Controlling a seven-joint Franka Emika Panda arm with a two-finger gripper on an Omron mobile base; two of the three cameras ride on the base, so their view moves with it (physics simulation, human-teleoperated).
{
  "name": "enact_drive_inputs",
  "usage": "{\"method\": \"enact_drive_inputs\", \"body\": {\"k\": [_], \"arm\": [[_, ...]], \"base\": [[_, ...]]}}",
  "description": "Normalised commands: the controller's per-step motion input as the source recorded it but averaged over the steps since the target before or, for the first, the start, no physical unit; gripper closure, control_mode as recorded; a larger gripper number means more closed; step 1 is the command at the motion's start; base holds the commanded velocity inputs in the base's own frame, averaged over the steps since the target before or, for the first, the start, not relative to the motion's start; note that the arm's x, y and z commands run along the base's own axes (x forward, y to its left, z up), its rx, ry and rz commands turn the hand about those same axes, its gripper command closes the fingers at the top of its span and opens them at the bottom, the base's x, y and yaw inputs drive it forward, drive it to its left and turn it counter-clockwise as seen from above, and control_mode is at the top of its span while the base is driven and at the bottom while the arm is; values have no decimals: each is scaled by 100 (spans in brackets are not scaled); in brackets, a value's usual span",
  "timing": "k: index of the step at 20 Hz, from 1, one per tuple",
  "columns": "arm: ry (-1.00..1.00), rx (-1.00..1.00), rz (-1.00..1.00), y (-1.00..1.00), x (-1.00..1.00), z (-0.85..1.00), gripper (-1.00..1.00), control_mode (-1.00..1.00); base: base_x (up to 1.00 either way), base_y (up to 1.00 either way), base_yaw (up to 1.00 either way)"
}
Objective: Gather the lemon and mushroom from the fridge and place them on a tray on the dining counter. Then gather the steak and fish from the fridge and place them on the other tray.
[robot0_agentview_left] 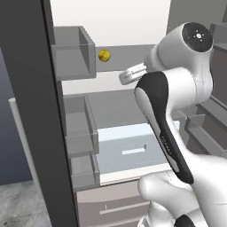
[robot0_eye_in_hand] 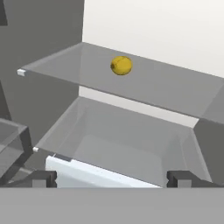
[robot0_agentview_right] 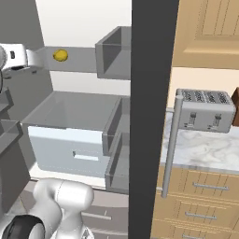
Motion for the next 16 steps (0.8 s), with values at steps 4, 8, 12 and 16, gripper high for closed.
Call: {"method": "enact_drive_inputs", "body": {"k": [4,8,12,16], "arm": [[7,-1,-3,24,50,17,-100,-100],[3,0,-1,0,51,0,-100,-100],[1,0,-2,0,52,-1,-100,-100],[0,0,-2,0,53,-12,-100,-100]], "base": [[0,0,0],[0,0,0],[0,0,0],[0,0,0]]}}
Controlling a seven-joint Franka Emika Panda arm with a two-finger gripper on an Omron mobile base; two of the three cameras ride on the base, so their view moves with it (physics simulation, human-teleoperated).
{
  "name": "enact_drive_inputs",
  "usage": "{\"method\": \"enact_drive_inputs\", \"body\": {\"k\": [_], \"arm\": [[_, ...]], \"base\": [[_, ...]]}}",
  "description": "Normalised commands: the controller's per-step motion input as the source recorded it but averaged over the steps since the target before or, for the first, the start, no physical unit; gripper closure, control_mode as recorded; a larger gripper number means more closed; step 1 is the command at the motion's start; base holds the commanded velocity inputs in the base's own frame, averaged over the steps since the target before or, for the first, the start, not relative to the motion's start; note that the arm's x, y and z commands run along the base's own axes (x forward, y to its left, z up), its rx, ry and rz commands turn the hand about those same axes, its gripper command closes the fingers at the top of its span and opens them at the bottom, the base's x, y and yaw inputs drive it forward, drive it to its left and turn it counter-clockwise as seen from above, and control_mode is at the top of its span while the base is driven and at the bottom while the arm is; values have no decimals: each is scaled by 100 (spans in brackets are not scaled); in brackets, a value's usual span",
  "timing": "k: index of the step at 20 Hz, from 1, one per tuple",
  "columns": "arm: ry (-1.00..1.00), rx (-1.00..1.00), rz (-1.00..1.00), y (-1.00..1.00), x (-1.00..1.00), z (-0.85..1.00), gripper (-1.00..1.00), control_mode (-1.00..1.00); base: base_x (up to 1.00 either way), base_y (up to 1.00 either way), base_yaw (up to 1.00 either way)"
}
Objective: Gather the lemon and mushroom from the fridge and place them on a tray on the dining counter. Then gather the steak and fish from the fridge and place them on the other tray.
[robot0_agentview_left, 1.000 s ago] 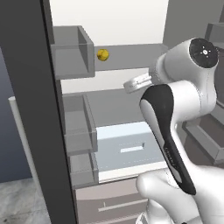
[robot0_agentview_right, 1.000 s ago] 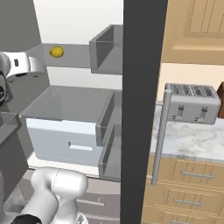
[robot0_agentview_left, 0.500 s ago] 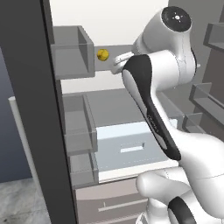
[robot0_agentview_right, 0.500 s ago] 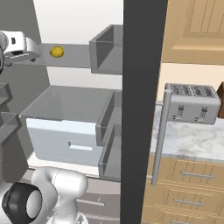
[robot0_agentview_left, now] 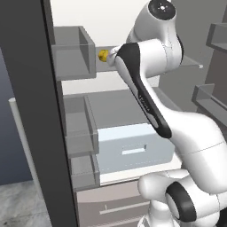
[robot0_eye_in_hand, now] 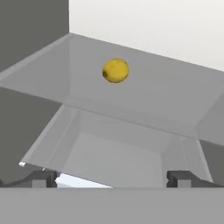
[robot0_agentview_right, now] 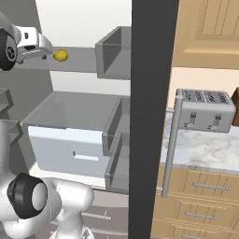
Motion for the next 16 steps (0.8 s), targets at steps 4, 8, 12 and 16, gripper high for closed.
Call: {"method": "enact_drive_inputs", "body": {"k": [4,8,12,16], "arm": [[1,0,-1,5,47,-18,-100,-100],[3,0,-3,23,56,-16,-100,-100],[2,0,-3,25,55,-18,-100,-100],[1,0,-3,7,48,-14,-100,-100]], "base": [[0,0,0],[0,0,0],[0,0,0],[0,0,0]]}}
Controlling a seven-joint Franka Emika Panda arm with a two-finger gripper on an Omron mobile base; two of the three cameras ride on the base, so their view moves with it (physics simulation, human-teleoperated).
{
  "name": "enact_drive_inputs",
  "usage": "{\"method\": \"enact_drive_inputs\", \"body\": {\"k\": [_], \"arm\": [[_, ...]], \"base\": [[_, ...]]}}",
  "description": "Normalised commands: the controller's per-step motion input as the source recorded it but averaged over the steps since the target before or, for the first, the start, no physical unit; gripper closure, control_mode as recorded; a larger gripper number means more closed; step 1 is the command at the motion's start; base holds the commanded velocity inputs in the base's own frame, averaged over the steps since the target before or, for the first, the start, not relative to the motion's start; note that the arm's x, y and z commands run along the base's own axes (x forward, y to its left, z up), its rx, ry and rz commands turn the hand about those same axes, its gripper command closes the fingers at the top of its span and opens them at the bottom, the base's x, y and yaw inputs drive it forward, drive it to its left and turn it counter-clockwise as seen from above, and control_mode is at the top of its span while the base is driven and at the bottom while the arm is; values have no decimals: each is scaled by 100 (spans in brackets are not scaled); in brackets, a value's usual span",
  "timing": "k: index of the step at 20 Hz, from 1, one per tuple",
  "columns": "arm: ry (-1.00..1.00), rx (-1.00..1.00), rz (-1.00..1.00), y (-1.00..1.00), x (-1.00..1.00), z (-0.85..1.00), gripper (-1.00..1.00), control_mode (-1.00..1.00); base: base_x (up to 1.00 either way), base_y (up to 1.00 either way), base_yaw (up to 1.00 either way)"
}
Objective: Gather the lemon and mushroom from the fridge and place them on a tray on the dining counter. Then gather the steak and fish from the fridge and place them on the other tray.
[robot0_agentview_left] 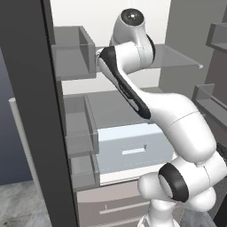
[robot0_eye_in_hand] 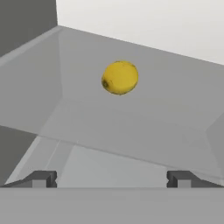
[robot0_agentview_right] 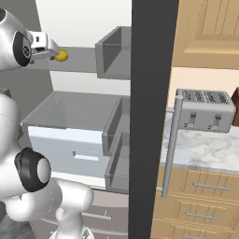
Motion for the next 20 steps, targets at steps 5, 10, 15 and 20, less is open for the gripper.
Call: {"method": "enact_drive_inputs", "body": {"k": [5,10,15,20], "arm": [[0,0,-5,0,41,-7,-100,-100],[3,0,-6,0,47,-1,-100,-100],[5,0,-5,1,46,0,-100,-100],[3,0,-3,14,37,-2,-100,-100]], "base": [[0,0,0],[0,0,0],[0,0,0],[0,0,0]]}}
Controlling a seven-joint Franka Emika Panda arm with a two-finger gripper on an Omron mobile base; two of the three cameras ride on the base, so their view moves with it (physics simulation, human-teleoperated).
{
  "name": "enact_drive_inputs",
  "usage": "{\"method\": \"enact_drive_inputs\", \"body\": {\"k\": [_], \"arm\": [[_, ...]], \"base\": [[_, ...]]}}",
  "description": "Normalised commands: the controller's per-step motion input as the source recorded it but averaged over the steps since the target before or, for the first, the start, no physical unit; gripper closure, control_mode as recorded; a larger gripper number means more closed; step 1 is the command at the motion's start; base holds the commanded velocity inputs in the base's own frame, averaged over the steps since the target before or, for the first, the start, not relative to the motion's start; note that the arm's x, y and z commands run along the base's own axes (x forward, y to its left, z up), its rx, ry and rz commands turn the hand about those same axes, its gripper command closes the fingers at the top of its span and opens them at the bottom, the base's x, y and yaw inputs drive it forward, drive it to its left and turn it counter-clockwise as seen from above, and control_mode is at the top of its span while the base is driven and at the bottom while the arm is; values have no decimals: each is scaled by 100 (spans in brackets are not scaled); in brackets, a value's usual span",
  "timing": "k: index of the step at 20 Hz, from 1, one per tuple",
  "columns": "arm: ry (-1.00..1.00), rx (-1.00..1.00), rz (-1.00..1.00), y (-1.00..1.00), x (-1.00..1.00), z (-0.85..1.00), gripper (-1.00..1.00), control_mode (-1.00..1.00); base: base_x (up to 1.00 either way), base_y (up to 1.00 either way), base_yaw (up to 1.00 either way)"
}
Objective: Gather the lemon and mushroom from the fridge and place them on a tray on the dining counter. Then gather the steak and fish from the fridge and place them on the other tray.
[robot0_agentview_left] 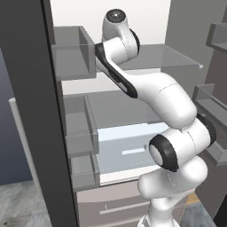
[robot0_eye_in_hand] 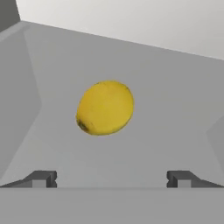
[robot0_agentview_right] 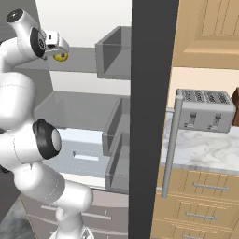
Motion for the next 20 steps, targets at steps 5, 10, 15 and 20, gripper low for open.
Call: {"method": "enact_drive_inputs", "body": {"k": [5,10,15,20], "arm": [[2,0,-3,10,31,-5,-100,-100],[1,0,-2,0,29,-10,-100,-100],[0,0,-1,0,32,-11,-100,-100],[0,0,-1,0,31,-11,-100,-100]], "base": [[0,0,0],[0,0,0],[0,0,0],[0,0,0]]}}
